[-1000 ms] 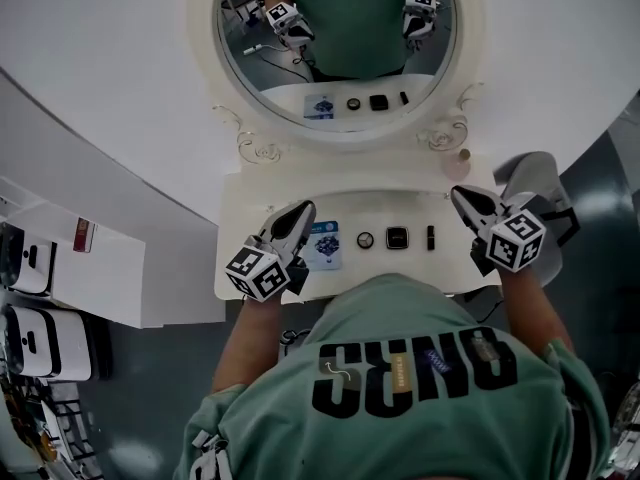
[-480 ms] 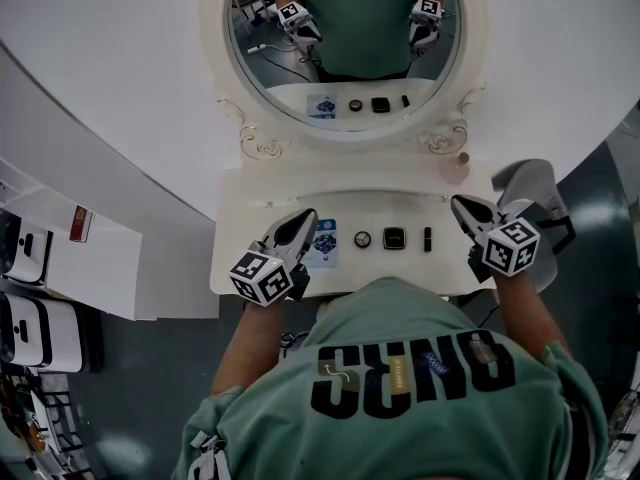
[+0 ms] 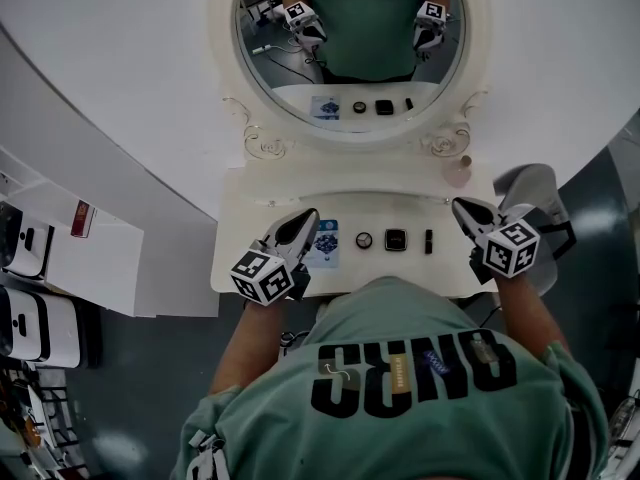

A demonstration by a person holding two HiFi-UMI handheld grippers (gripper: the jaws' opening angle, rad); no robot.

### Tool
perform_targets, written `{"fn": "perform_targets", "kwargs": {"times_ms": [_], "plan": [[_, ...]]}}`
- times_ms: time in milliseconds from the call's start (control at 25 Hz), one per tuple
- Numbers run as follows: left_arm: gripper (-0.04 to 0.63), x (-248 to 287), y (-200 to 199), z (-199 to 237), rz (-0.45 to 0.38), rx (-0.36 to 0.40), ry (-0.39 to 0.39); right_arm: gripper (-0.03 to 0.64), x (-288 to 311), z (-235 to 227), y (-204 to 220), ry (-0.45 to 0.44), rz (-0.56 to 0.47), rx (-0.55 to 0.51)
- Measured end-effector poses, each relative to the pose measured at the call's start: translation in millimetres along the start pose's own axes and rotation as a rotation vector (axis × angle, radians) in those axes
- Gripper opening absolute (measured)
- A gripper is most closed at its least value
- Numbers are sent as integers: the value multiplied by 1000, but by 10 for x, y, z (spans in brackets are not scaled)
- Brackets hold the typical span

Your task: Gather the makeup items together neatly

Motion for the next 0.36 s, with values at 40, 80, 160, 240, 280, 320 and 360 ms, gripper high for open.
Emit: {"fn": "perform_targets", "kwargs": {"times_ms": [40, 80, 160, 240, 280, 320, 360], "plan": [[8, 3, -4, -3, 0, 2, 1, -6, -3, -3, 0, 1, 1, -1], [9, 7, -7, -5, 0, 3, 1, -6, -4, -8, 1, 1, 2, -3], [9, 18, -14, -7, -1, 6, 3, -6, -2, -21, 1, 1, 3, -5], [8, 26, -23, -4, 0, 11, 4, -6, 4, -28, -4, 1, 4, -8], [8, 28, -28, -1, 0, 12, 5, -6, 7, -29, -8, 1, 5, -10], [9, 31, -34, 2, 1, 14, 6, -6, 10, -30, -14, 1, 6, -11], [8, 33, -40, 7, 1, 15, 7, -6, 13, -31, -19, 1, 6, -13]]}}
Point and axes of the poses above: the fingertips, and each gripper's own axes: x forward along the fingers, z to its left, y out of its underside, the point moved 5 cm from there along -x, backward along the fingers, and after that the axes turned 12 degrees about z, right-handed, at the moved point
